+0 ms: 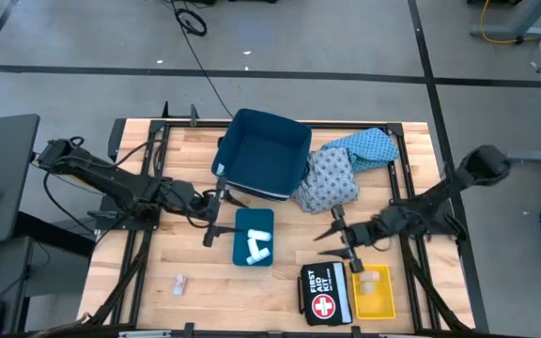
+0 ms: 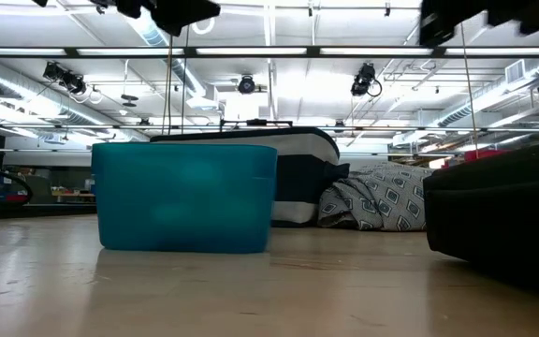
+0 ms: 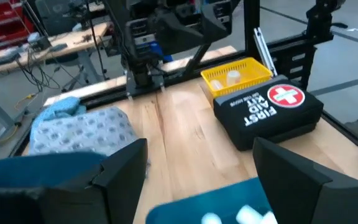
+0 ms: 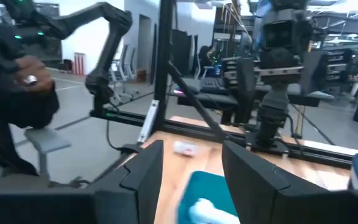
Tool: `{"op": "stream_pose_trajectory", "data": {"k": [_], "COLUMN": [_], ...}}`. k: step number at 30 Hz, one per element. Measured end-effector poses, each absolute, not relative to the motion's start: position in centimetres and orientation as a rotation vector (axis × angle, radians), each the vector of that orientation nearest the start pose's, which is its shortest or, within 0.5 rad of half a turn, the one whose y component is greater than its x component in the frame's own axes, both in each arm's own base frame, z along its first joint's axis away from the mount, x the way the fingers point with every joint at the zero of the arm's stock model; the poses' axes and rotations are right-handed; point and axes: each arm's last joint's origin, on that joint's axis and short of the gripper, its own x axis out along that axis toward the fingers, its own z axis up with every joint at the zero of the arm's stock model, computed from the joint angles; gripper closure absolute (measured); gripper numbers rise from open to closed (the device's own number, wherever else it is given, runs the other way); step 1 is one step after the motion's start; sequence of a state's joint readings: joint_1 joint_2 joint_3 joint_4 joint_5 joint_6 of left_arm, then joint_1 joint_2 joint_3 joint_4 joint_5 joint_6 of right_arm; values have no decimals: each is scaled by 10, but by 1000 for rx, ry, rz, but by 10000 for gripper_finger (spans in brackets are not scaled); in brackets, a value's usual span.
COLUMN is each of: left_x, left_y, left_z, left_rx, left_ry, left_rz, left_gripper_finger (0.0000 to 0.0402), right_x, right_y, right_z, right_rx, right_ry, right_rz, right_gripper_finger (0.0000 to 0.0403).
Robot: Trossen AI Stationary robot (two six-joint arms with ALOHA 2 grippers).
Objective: Pick & place medical supplies in basket/bin
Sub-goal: Put the transparent bottle in the yellow bin
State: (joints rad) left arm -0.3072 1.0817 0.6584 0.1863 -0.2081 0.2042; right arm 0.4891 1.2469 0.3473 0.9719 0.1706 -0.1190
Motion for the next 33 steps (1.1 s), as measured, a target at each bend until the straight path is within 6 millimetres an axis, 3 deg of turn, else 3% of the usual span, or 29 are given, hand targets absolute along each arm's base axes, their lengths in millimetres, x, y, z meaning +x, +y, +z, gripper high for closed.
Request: {"op": "stream_pose_trajectory", "data": {"k": [3, 8, 21, 26, 33], "left_x": [226, 218, 187, 175, 169], "left_y": [-66, -66, -83, -93, -101], "left_z": [261, 241, 215, 210, 209], "left_rx": [250, 211, -164, -245, -354], "left_ry": [268, 492, 919, 1020, 1015], "left_rz": [-128, -179, -224, -183, -57], "left_gripper_finger": [126, 126, 126, 126, 126], "right_x": [219, 230, 232, 232, 232], "right_y": [92, 82, 81, 81, 81], "right_z": [199, 189, 188, 188, 188], "right_rx": [-96, -97, -106, -105, -117], "right_ry": [-94, -96, -109, -116, -117], "right_rz": [332, 370, 370, 369, 340], "right_gripper_finger": [231, 231, 231, 231, 231]}}
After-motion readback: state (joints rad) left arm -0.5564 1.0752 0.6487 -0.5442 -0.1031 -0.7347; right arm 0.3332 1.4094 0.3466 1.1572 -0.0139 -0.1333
